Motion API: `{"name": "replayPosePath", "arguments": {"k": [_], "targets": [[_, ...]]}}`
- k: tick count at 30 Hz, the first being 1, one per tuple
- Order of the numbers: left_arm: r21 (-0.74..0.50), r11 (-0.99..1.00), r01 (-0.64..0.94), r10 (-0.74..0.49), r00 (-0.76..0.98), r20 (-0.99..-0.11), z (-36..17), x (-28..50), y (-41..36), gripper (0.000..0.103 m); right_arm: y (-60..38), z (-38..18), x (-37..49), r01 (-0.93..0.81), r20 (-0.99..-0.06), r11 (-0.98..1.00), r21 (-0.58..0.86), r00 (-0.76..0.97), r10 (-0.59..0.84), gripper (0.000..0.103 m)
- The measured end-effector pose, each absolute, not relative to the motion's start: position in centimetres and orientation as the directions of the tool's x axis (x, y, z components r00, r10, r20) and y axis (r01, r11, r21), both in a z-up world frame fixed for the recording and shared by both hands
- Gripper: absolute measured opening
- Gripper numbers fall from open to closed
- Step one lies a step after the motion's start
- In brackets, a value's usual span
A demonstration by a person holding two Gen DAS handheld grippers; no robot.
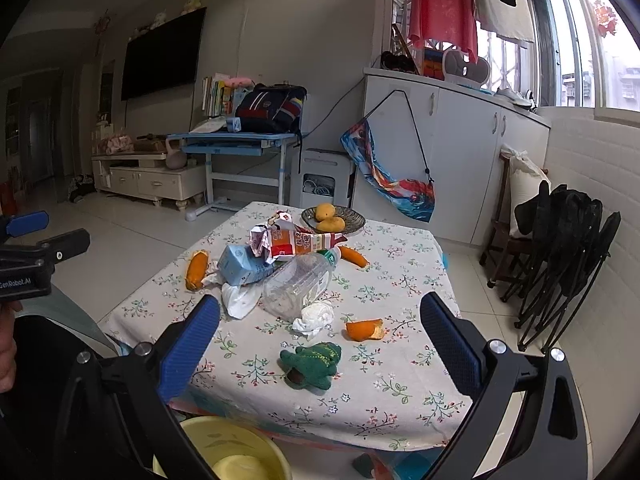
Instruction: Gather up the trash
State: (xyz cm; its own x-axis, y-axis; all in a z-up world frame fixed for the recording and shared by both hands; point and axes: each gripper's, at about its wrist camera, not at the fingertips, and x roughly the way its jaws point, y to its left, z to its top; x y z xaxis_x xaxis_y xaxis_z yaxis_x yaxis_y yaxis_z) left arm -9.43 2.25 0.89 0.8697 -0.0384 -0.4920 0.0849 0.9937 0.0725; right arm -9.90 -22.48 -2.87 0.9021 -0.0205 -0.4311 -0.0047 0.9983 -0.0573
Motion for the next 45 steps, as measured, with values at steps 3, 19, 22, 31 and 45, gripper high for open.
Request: {"name": "replayPosePath", "arguments": {"k": [3,19,22,31,45], "targets": [[0.075,0.993,0.085,-0.038,0.87,-0.491,0.9,-9.4,2.2,0.096,-22.6,-2.9,-10.0,-0.005,-0.431,0.999,-0.051,0.902,-0.018,0.096],[0.077,0.993,0.09,-0.041,0.87,-0.491,0.9,-9.4,1.8,0.096,-22.7,-2.7,-10.2,0.0,-0.43,0.999,-0.045,0.903,-0.019,0.096],[0.079,0.993,0.09,-0.04,0.871,-0.49,0.9,-9.4,1.8,0.096,-22.7,-2.7,-10.2,-0.001,-0.429,0.999,-0.046,0.903,-0.018,0.096],[0.08,0.993,0.091,-0.04,0.871,-0.49,0.9,-9.4,1.8,0.096,-22.8,-2.6,-10.2,-0.001,-0.43,0.999,-0.048,0.903,-0.02,0.096],[0.058,0.994,0.093,-0.048,0.846,-0.531,0.4,-7.0,1.1,0.096,-24.1,-3.3,-9.6,0.0,-0.5,1.0,0.006,0.866,0.003,0.096]]}}
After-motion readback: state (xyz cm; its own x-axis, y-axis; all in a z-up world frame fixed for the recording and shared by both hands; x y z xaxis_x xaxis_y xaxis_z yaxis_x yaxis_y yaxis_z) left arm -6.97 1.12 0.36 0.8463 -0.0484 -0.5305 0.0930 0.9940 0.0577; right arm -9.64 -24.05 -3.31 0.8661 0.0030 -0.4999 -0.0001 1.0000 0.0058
